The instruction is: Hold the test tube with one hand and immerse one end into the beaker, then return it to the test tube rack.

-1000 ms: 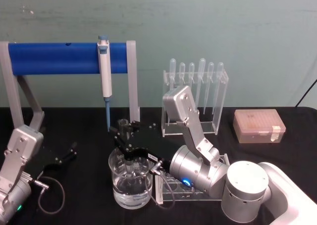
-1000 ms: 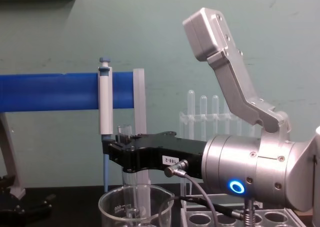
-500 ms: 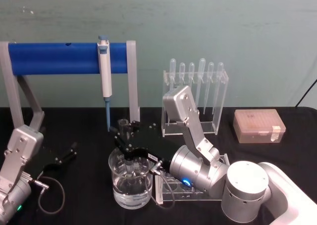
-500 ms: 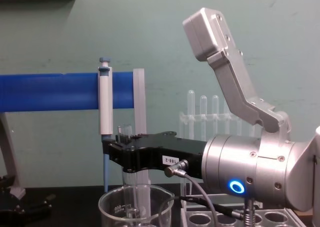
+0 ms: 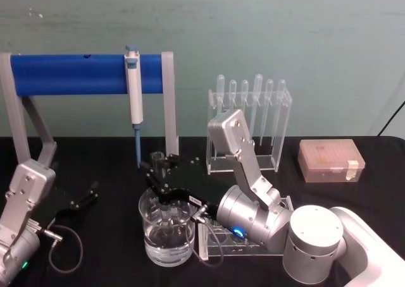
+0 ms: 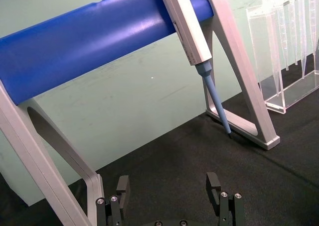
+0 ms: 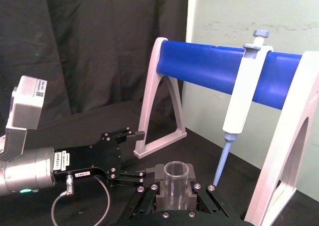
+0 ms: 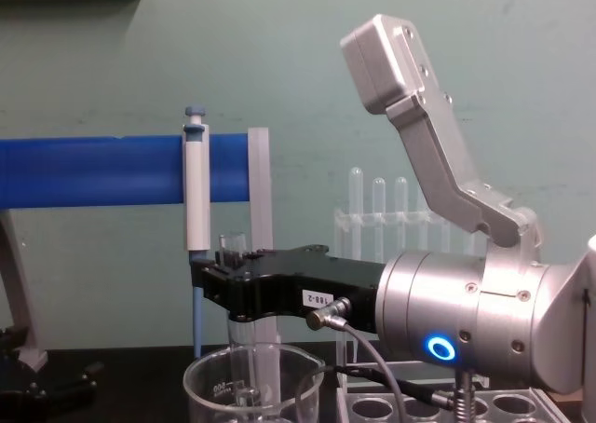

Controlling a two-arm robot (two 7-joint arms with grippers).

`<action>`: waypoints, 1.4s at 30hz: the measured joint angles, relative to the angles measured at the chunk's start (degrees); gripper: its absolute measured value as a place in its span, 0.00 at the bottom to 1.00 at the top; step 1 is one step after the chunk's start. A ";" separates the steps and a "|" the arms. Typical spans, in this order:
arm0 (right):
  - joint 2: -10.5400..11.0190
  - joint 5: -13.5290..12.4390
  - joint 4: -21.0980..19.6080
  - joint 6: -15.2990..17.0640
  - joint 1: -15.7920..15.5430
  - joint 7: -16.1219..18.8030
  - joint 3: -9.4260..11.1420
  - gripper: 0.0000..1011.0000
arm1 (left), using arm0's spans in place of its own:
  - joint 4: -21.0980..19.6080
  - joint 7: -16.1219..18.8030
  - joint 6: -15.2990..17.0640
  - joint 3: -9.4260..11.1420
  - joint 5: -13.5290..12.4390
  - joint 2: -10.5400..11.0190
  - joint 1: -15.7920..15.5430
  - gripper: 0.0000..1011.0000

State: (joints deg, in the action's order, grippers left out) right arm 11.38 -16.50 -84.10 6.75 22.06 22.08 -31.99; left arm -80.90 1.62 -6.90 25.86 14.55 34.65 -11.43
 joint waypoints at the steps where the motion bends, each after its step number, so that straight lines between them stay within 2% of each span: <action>1: 0.00 0.00 0.00 0.00 0.00 0.00 0.00 0.22 | 0.00 0.00 0.00 0.00 0.00 0.00 0.00 0.99; 42: 0.00 0.00 0.00 0.00 0.00 0.00 0.00 0.22 | 0.00 0.00 0.00 0.00 0.00 0.00 0.00 0.99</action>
State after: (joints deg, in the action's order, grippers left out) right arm 11.38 -16.50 -84.10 6.75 22.06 22.09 -32.00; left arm -80.90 1.62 -6.91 25.86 14.55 34.64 -11.43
